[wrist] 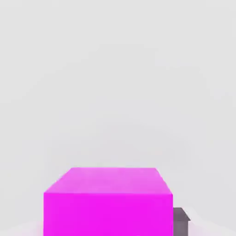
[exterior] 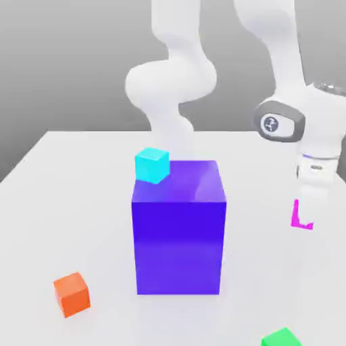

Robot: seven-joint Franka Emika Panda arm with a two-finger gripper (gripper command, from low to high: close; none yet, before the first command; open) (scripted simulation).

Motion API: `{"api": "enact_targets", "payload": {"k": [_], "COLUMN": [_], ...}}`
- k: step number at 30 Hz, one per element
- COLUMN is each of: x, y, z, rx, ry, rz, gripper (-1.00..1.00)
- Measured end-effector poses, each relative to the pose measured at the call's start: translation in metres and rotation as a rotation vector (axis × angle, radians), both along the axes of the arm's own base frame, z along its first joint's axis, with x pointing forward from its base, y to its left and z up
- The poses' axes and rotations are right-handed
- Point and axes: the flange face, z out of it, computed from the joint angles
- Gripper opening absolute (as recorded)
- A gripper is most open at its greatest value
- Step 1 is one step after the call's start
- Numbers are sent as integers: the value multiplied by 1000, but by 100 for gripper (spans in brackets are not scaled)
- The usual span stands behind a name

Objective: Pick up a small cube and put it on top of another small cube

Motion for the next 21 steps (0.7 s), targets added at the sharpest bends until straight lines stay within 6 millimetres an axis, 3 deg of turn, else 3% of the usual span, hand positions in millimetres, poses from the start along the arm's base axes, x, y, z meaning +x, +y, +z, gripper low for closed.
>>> {"api": "enact_targets", "payload": {"k": [6, 9, 13, 17, 18, 21], "x": [111, 167, 237, 254, 254, 254], "y": [-24, -53, -107, -122, -123, -123], "z": [17, 27, 40, -6, -16, -16], "rx": [3, 3, -1, -3, -3, -3], "ry": [3, 2, -1, -2, -2, -2], "rz": [-123, -191, -279, -300, -301, -301], "gripper": [-100, -100, -100, -100, 100, 100]}}
